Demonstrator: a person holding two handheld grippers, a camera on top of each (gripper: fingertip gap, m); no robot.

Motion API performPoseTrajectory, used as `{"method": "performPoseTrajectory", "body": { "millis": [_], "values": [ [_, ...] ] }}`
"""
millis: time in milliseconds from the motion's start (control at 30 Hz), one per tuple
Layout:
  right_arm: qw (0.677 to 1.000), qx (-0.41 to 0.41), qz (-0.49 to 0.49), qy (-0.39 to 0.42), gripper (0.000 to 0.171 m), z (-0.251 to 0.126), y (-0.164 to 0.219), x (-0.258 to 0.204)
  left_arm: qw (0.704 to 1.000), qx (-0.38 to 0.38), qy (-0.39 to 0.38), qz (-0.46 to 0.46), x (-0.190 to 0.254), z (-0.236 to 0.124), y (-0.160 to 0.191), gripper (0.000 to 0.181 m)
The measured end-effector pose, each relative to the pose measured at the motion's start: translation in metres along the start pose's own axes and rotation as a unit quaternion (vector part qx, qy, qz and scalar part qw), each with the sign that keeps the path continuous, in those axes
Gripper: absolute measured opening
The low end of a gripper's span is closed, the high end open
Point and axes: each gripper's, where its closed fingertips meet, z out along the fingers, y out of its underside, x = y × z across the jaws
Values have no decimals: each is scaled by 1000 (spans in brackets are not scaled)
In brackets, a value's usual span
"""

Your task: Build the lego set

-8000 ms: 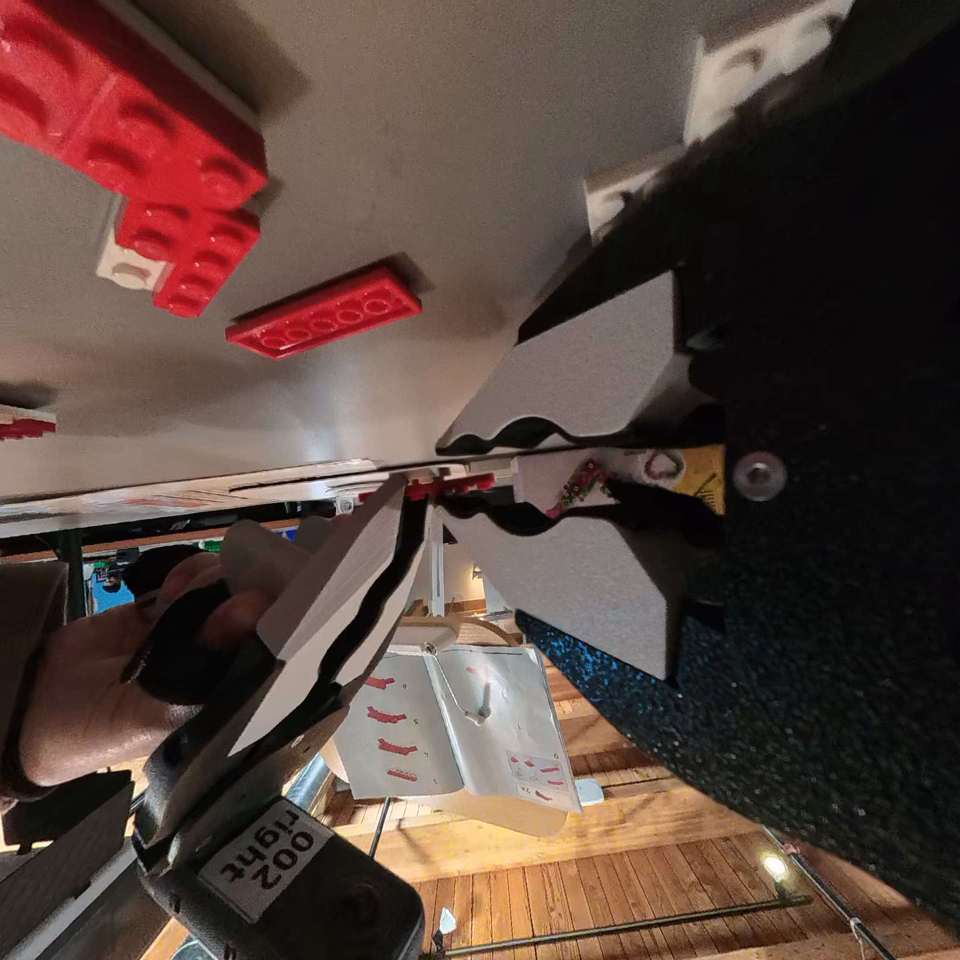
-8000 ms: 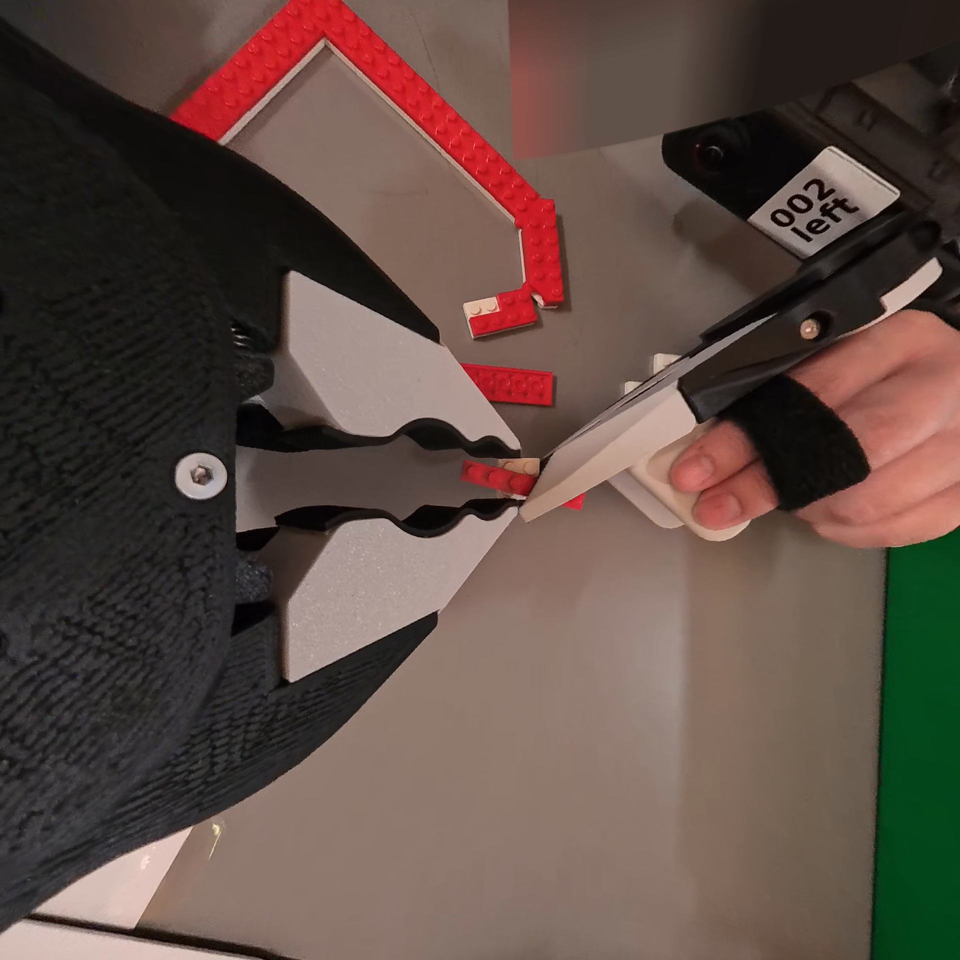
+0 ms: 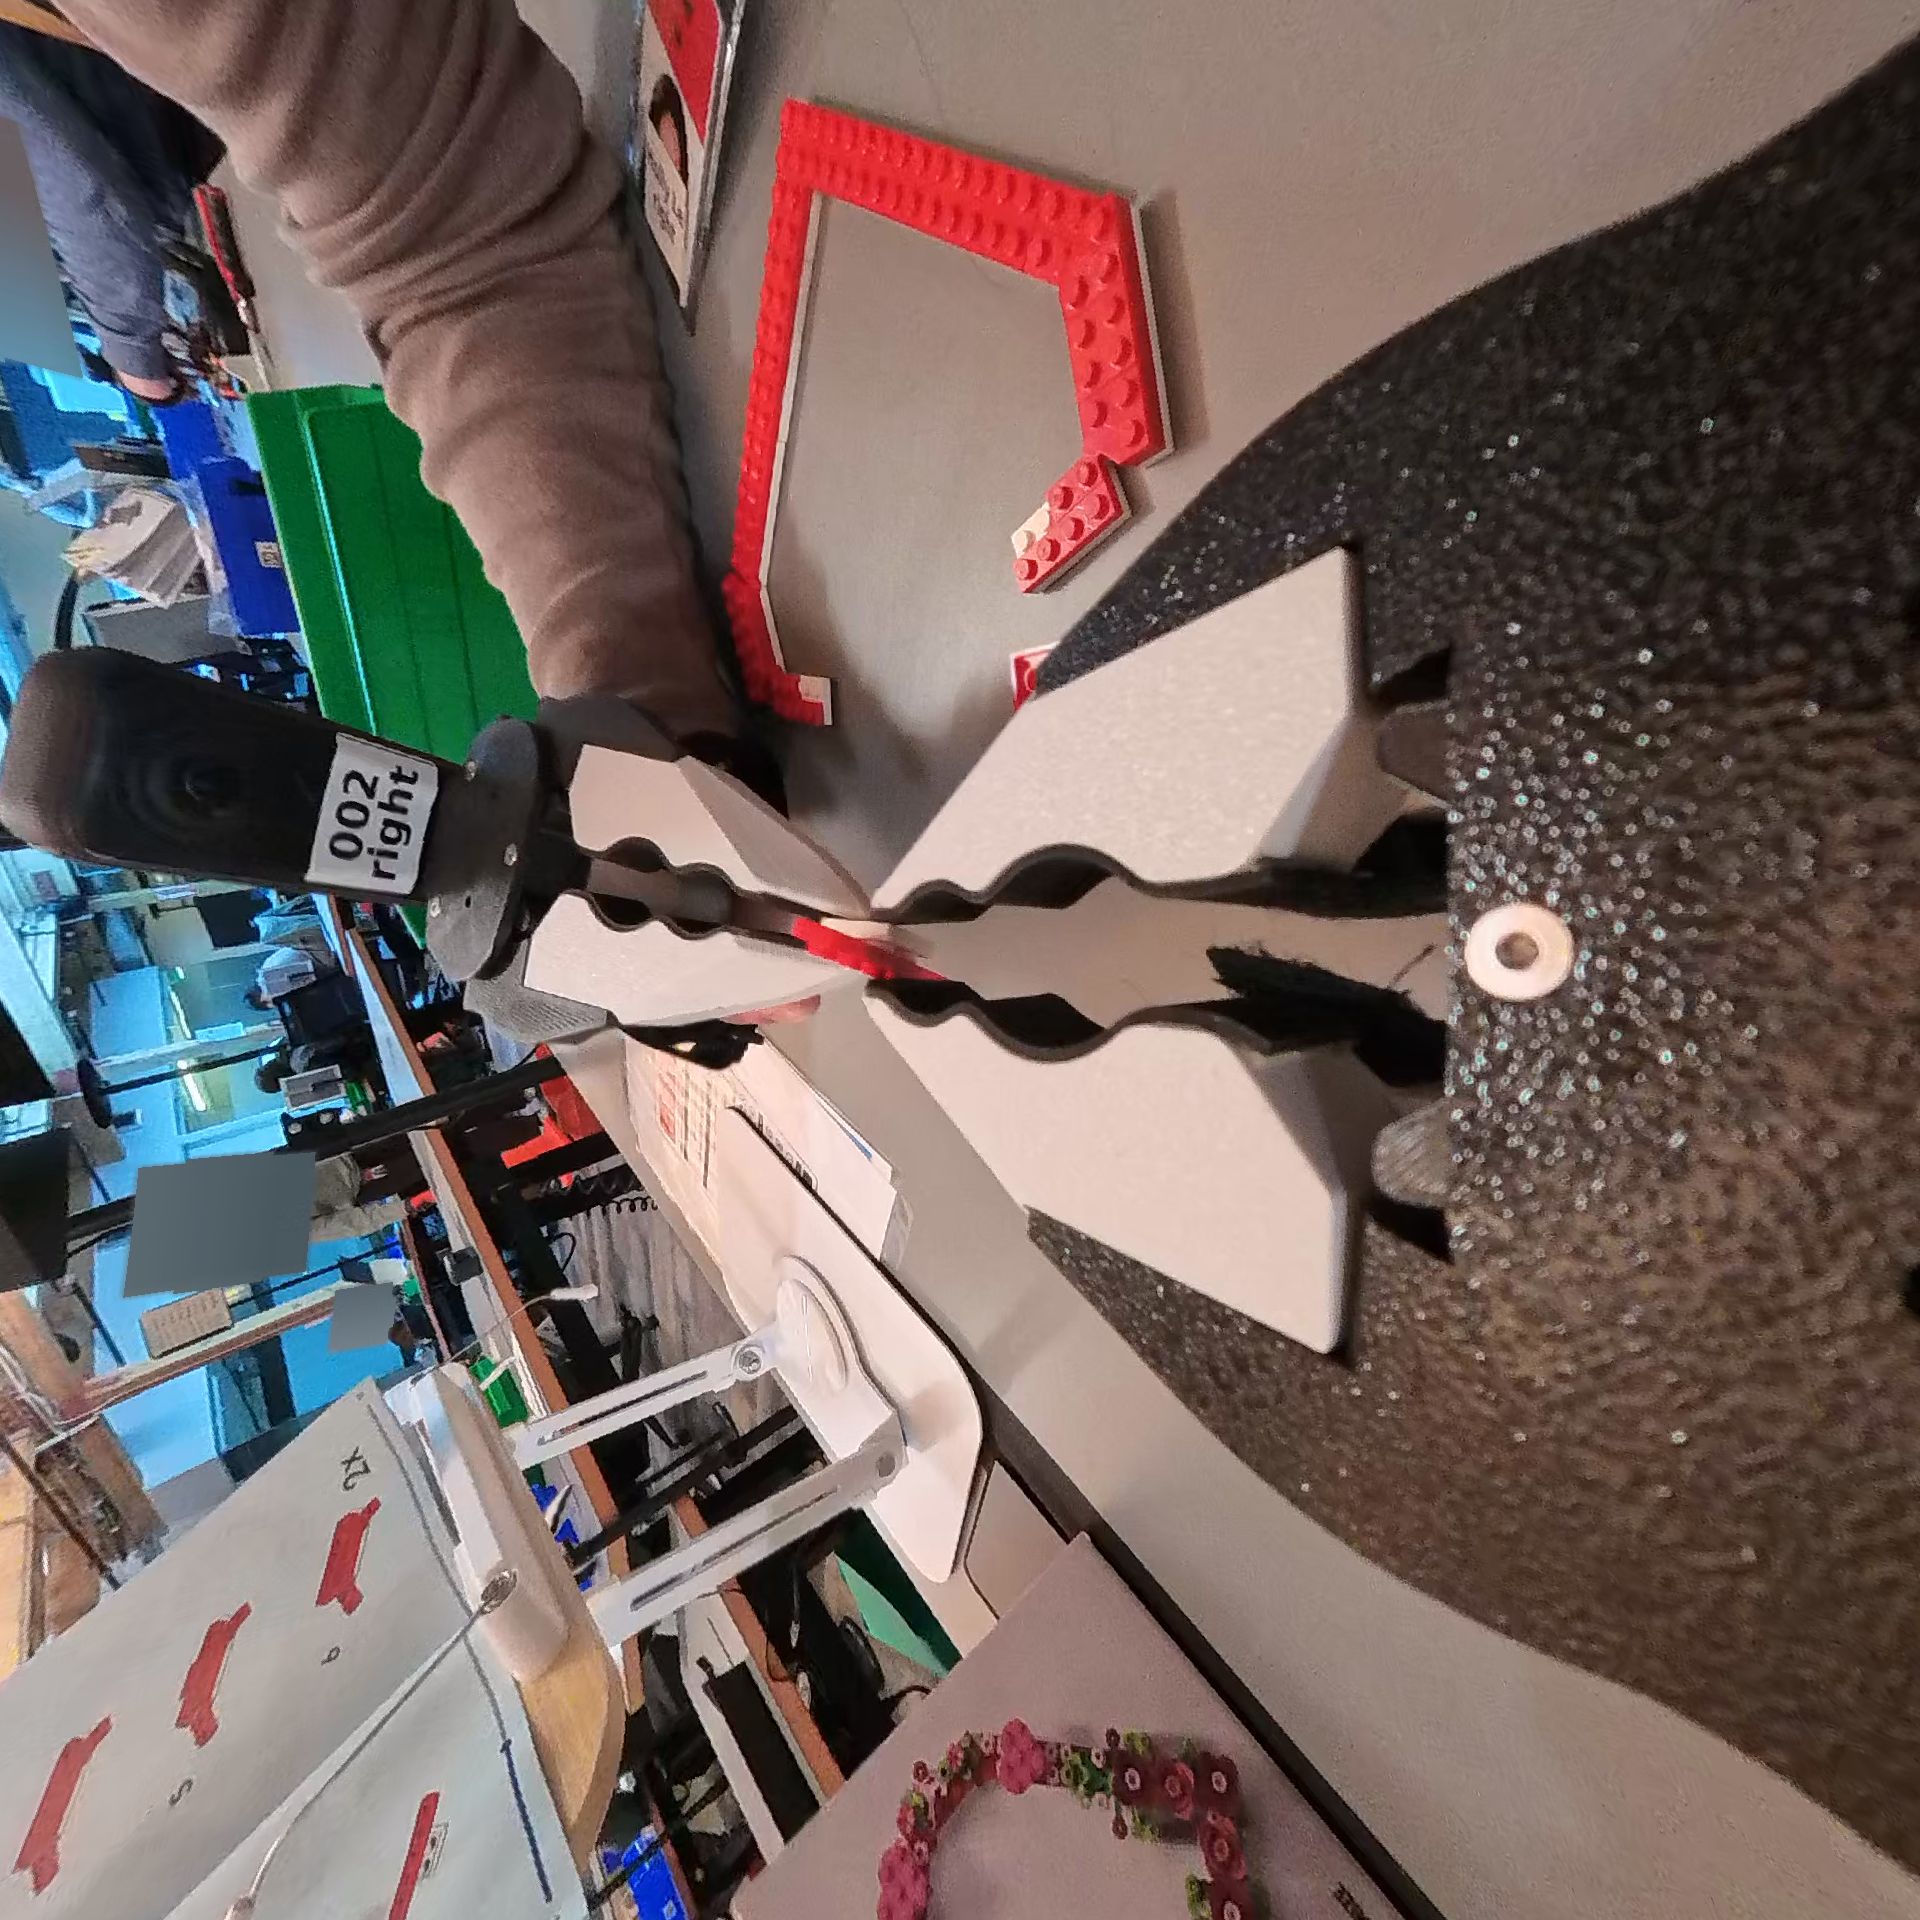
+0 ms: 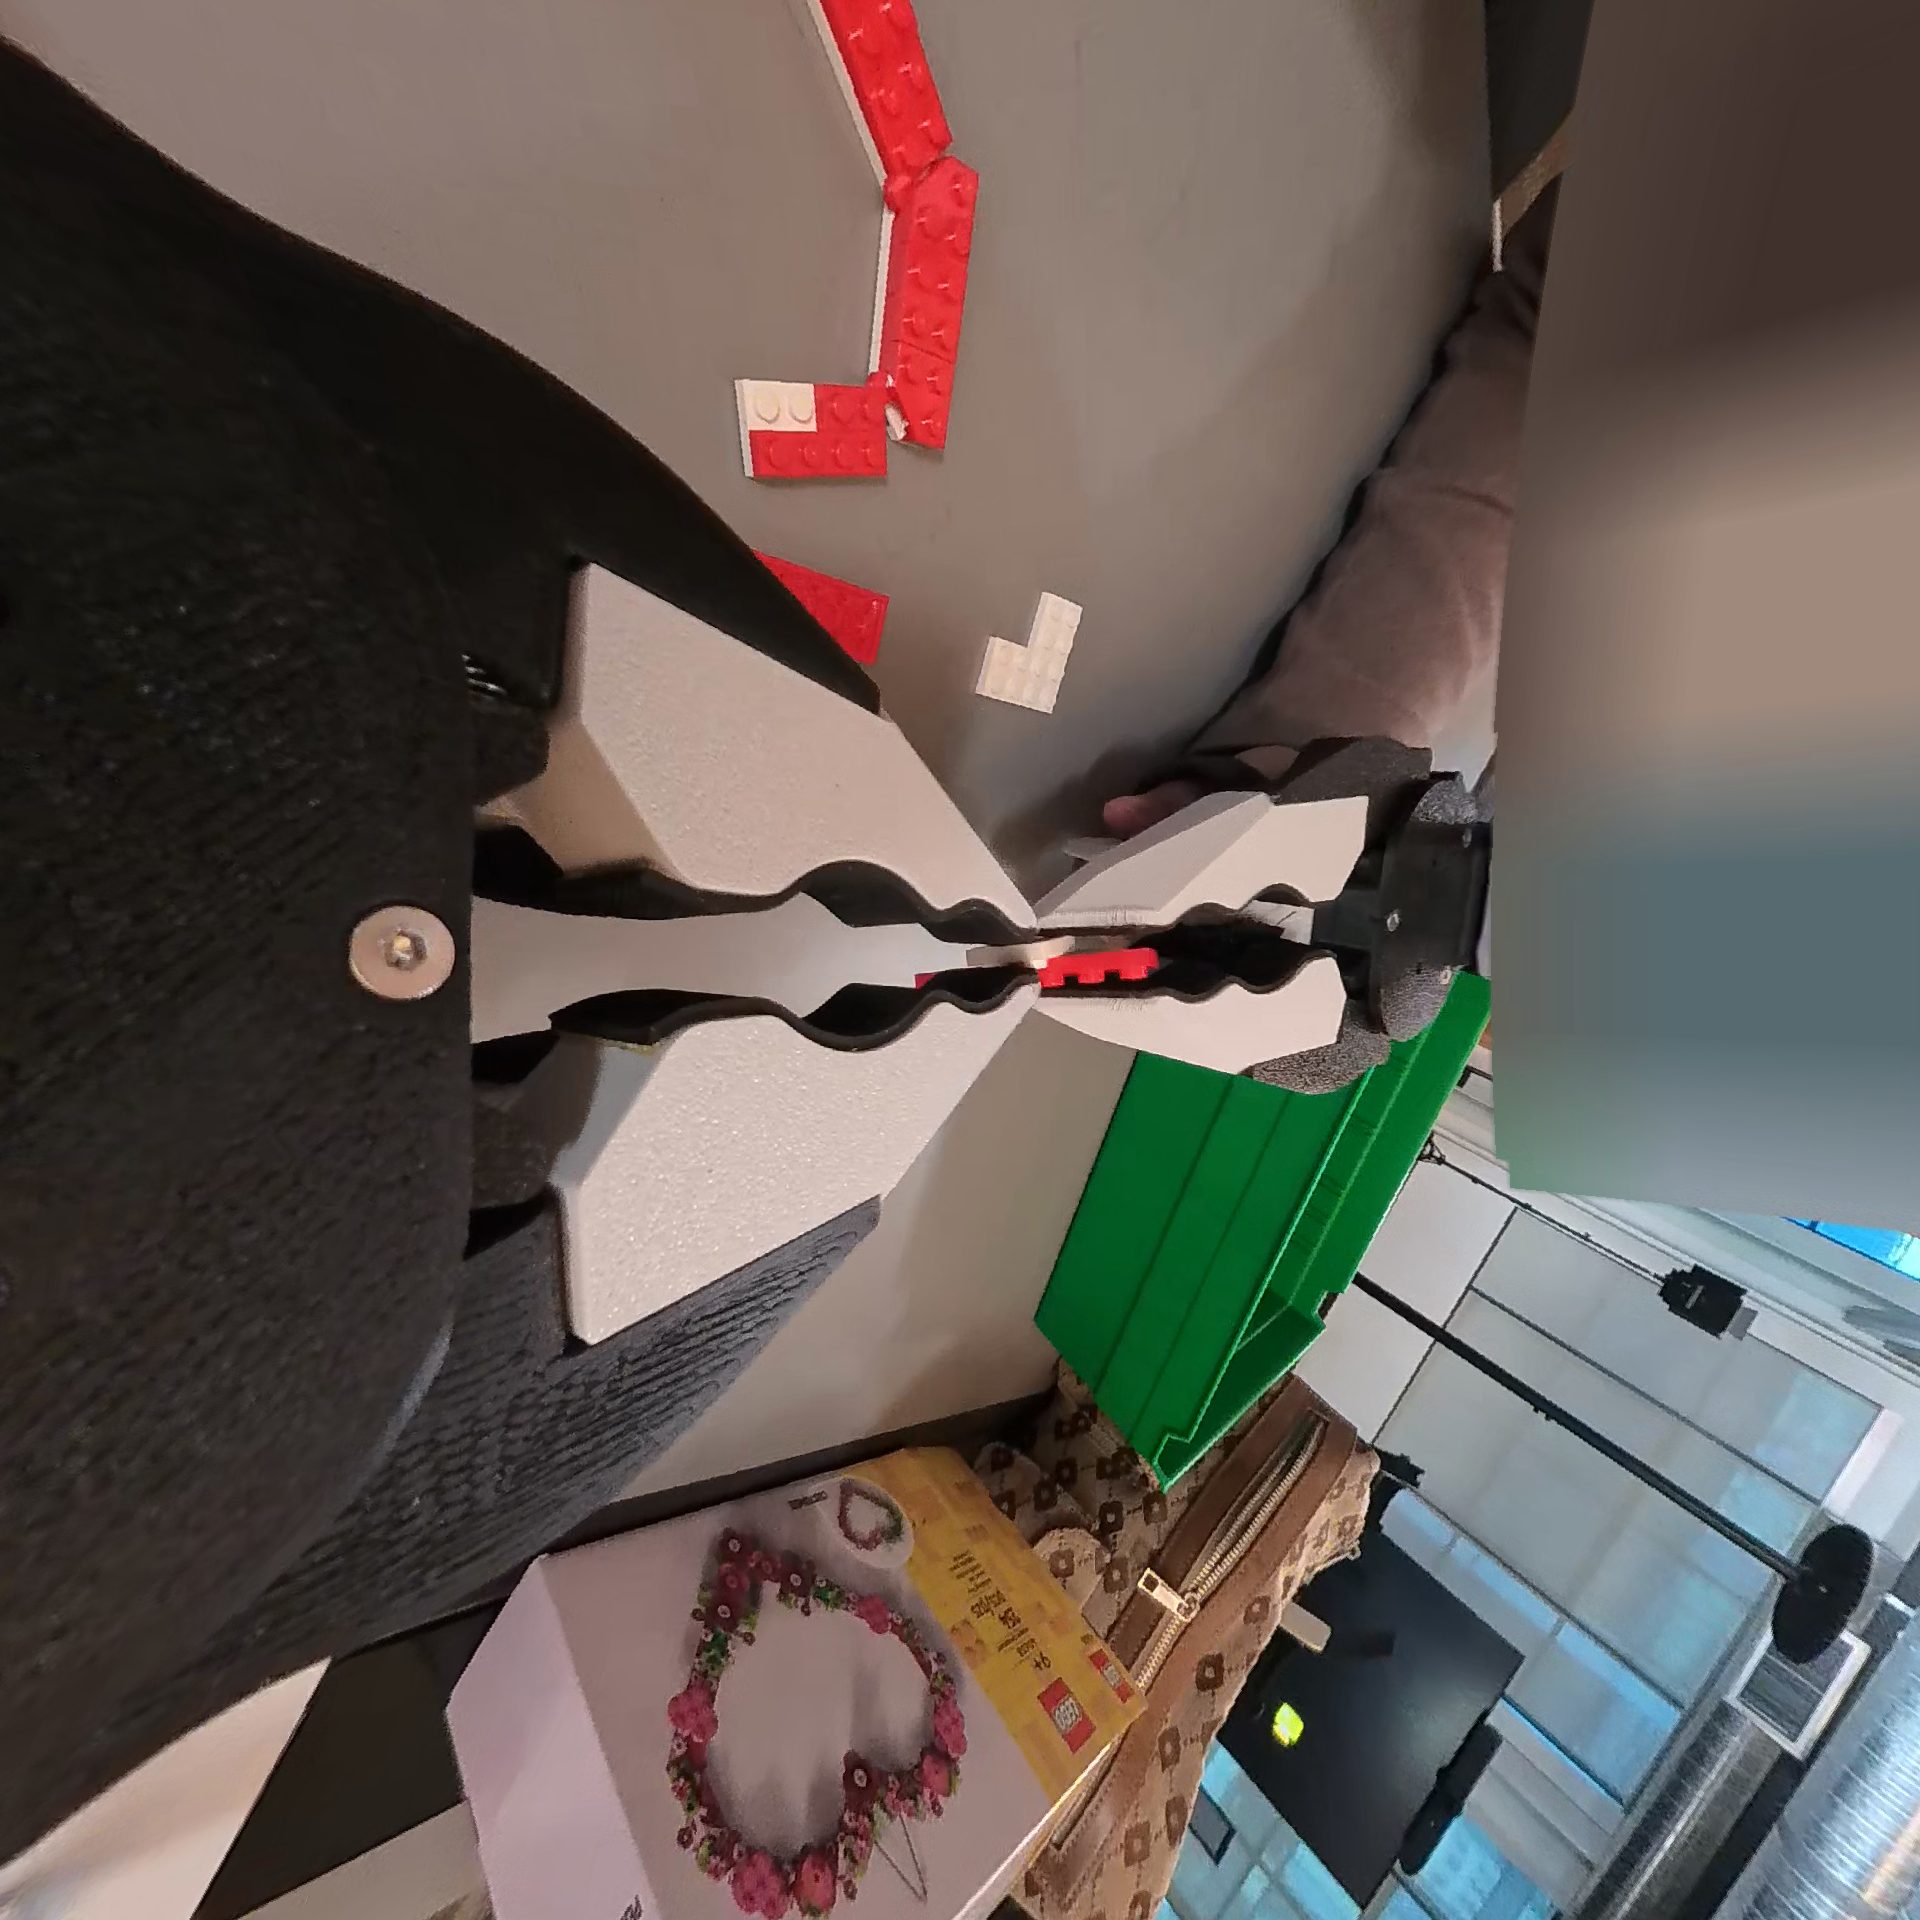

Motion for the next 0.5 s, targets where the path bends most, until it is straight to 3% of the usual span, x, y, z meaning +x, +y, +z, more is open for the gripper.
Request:
{"method": "performPoseTrajectory", "body": {
  "millis": [300,500],
  "values": [
    [999,27,35,2,2,0,-4,3,1000,22,-5,-14,-2,-1,-4,8],
    [990,65,120,24,2,0,-13,17,995,51,-24,-84,-15,-2,-14,7]
  ]
}}
